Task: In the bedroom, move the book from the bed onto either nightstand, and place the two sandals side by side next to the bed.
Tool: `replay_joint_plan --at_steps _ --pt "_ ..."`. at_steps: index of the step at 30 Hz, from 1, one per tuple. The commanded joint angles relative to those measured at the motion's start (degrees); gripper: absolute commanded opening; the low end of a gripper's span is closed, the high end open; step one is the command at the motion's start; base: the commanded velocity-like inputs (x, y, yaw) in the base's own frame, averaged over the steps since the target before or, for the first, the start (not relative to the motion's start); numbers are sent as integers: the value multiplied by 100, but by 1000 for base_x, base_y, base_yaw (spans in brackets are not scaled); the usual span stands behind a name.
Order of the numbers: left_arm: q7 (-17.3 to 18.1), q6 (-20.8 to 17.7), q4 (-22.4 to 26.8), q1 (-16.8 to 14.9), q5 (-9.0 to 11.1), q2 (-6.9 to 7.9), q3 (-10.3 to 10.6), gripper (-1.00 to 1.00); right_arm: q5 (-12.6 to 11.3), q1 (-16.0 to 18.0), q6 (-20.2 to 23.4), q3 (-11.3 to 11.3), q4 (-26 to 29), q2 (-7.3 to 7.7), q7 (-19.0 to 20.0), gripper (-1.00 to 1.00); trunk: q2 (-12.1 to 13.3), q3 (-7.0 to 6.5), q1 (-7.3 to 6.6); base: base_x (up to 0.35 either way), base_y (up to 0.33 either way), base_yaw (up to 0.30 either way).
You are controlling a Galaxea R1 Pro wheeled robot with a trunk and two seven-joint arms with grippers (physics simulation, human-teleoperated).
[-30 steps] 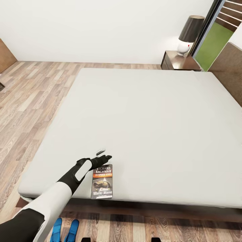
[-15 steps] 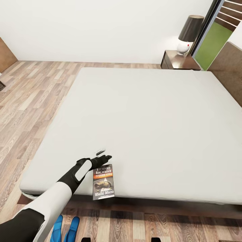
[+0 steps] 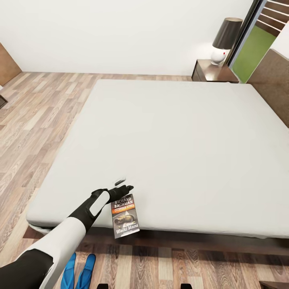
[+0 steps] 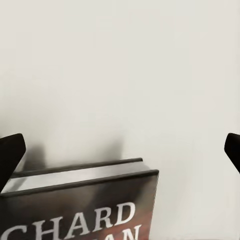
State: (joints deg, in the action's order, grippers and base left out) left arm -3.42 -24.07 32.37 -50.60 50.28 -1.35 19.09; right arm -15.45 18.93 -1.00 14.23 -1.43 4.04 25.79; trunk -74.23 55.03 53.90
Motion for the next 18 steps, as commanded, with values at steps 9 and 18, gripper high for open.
replay_joint_plan --at_steps 9,18 --pt "-36 -11 6 -2 60 3 16 100 -45 5 -12 -3 -15 5 28 100 -2 3 0 -5 0 0" --pt "-37 -16 6 -2 61 3 16 100 -38 5 -11 -2 -15 3 25 100 -2 3 0 0 0 0"
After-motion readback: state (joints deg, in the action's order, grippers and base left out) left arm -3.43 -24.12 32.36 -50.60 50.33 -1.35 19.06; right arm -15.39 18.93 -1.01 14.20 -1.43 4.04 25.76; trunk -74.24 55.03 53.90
